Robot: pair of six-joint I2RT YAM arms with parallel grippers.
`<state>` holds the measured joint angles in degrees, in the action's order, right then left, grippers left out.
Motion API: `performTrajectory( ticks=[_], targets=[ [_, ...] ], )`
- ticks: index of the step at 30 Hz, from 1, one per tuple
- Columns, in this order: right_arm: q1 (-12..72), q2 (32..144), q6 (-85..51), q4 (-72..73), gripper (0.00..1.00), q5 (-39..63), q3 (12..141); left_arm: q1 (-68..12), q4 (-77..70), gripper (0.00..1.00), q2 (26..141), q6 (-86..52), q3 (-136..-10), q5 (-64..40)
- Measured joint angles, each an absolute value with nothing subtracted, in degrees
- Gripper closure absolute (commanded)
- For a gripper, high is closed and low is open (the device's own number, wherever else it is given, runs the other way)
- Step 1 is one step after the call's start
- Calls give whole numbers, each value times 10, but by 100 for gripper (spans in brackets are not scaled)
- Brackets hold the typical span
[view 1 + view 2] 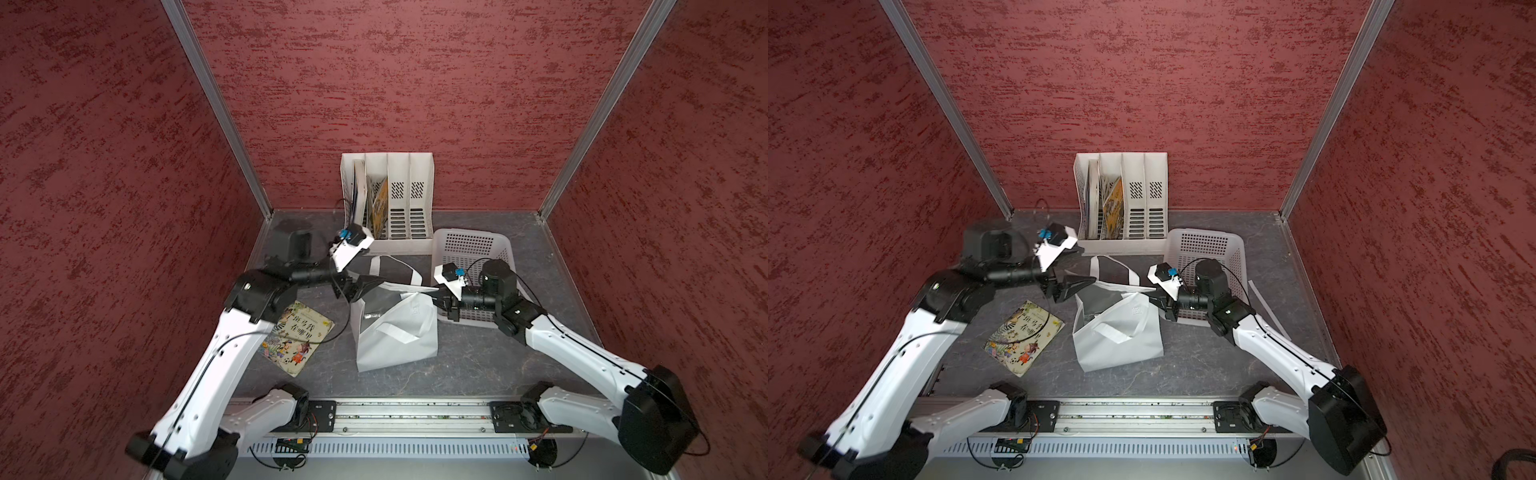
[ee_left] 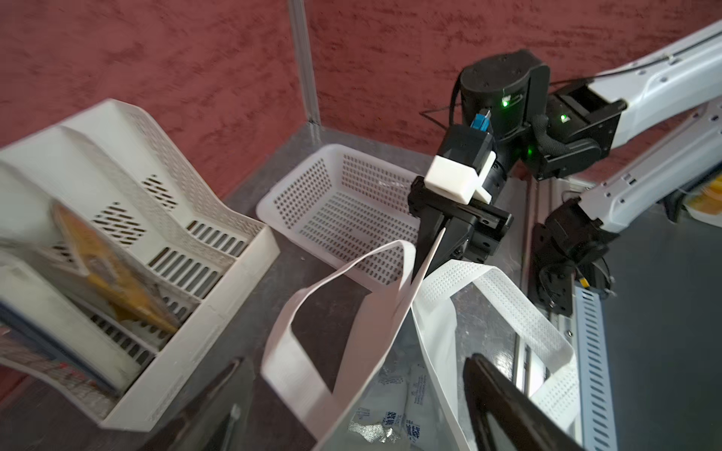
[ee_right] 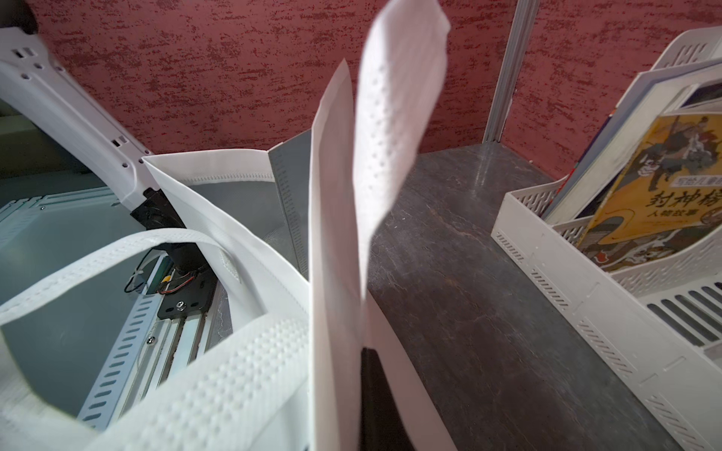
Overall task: Place the ice pack in the delivery bag
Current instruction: Close the delivery bag at the center of the board.
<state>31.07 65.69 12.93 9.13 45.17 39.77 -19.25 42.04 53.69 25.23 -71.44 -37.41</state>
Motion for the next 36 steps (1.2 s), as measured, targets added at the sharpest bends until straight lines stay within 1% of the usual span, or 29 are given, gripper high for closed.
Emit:
performTrajectory(
  ticks=[3, 5, 7, 10, 11, 14, 16, 18, 20, 21, 23, 24, 25, 26, 27, 28, 30, 32, 36],
  targets=[
    [305, 647, 130, 92, 100, 443, 391, -142, 330, 9, 409, 248, -575, -378],
    [303, 647, 131, 91, 100, 441, 391, -102, 292, 11, 383, 242, -502, -382],
    [301, 647, 136, 87, 100, 441, 392, -50, 252, 12, 401, 231, -430, -395],
    [301, 652, 141, 74, 100, 443, 402, -9, 204, 9, 456, 218, -382, -415],
    [301, 656, 143, 70, 100, 444, 407, -3, 188, 6, 479, 214, -375, -425],
    [301, 663, 147, 59, 100, 444, 418, 6, 144, 5, 544, 215, -377, -477],
    [300, 664, 154, 56, 100, 443, 420, 4, 123, 6, 589, 220, -388, -522],
    [298, 664, 161, 54, 100, 443, 420, -5, 120, 9, 631, 230, -407, -562],
    [297, 664, 170, 50, 100, 441, 422, -25, 134, 16, 669, 251, -437, -595],
    [297, 664, 173, 48, 100, 439, 424, -37, 148, 22, 686, 264, -453, -608],
    [297, 665, 179, 43, 100, 436, 428, -57, 176, 37, 716, 287, -485, -631],
    [296, 666, 181, 41, 100, 434, 431, -63, 185, 47, 727, 294, -493, -641],
    [296, 669, 182, 37, 97, 432, 435, -67, 194, 58, 735, 300, -497, -651],
    [296, 672, 183, 36, 91, 431, 438, -68, 200, 70, 739, 303, -498, -660],
    [295, 675, 183, 34, 83, 427, 439, -68, 205, 77, 740, 303, -498, -666],
    [295, 675, 180, 33, 75, 424, 440, -67, 208, 80, 740, 302, -496, -671],
    [295, 675, 179, 34, 64, 417, 440, -62, 208, 85, 733, 297, -492, -679],
    [295, 675, 178, 36, 60, 412, 440, -61, 202, 88, 716, 288, -480, -684],
    [295, 675, 178, 35, 60, 414, 440, -63, 196, 94, 685, 277, -455, -689]
  ],
)
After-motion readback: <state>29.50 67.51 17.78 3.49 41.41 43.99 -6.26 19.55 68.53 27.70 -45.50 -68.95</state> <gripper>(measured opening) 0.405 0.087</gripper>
